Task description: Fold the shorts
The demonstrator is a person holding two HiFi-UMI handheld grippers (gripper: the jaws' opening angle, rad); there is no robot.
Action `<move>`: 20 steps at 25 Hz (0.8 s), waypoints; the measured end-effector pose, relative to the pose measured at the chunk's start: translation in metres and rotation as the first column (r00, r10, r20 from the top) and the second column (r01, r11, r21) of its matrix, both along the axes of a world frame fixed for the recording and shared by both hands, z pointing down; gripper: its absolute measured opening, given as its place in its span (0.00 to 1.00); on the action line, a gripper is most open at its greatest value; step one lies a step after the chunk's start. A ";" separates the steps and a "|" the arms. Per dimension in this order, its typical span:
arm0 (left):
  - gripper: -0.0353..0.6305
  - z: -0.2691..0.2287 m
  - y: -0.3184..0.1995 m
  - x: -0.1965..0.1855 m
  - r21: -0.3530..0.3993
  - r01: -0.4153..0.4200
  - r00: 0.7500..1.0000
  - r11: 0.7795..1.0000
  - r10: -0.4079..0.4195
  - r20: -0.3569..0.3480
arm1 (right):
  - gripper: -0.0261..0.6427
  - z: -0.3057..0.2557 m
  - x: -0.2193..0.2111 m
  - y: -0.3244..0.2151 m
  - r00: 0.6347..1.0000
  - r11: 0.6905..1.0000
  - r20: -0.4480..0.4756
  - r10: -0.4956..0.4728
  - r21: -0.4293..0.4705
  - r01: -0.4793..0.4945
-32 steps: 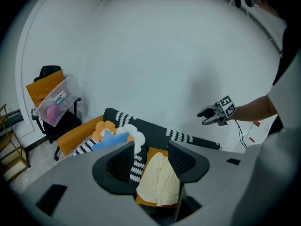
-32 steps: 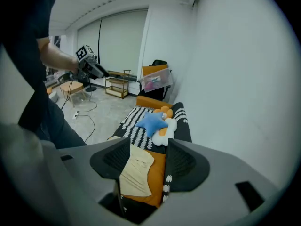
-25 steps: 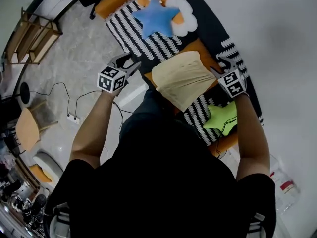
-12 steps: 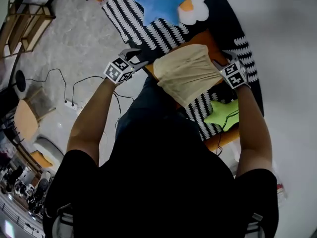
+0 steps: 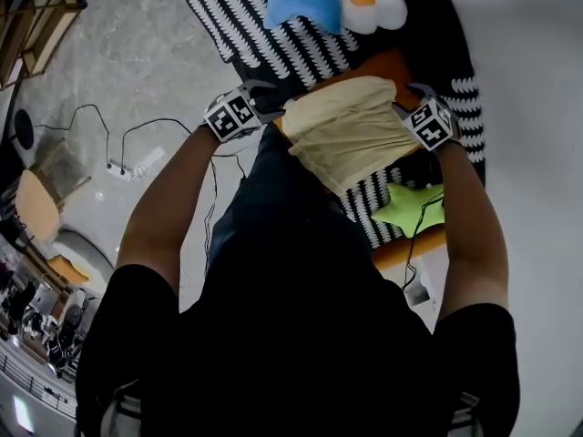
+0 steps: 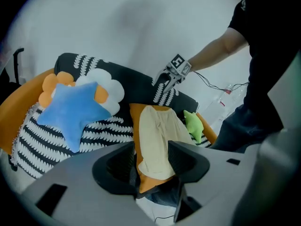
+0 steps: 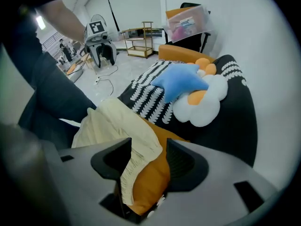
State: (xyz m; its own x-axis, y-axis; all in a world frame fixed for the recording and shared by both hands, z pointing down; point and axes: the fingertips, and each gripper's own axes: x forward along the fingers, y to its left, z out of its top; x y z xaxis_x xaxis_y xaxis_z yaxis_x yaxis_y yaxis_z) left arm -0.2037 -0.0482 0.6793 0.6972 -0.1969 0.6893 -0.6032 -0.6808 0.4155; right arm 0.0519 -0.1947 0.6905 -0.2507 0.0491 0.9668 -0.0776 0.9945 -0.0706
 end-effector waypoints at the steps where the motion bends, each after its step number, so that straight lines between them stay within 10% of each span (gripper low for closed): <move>1: 0.41 0.007 0.001 0.003 -0.005 -0.012 1.000 1.000 0.012 0.000 | 0.40 0.007 0.001 -0.001 1.000 1.000 -0.013 -0.004 -0.010 0.004; 12: 0.39 0.103 0.030 0.053 -0.078 -0.327 0.945 0.942 0.325 -0.038 | 0.40 0.085 0.004 0.006 0.981 0.984 -0.113 -0.159 -0.100 0.148; 20: 0.55 0.150 0.066 0.057 -0.134 -0.678 0.734 0.723 0.676 -0.067 | 0.41 0.131 0.003 0.001 0.910 0.929 -0.203 -0.361 -0.169 0.330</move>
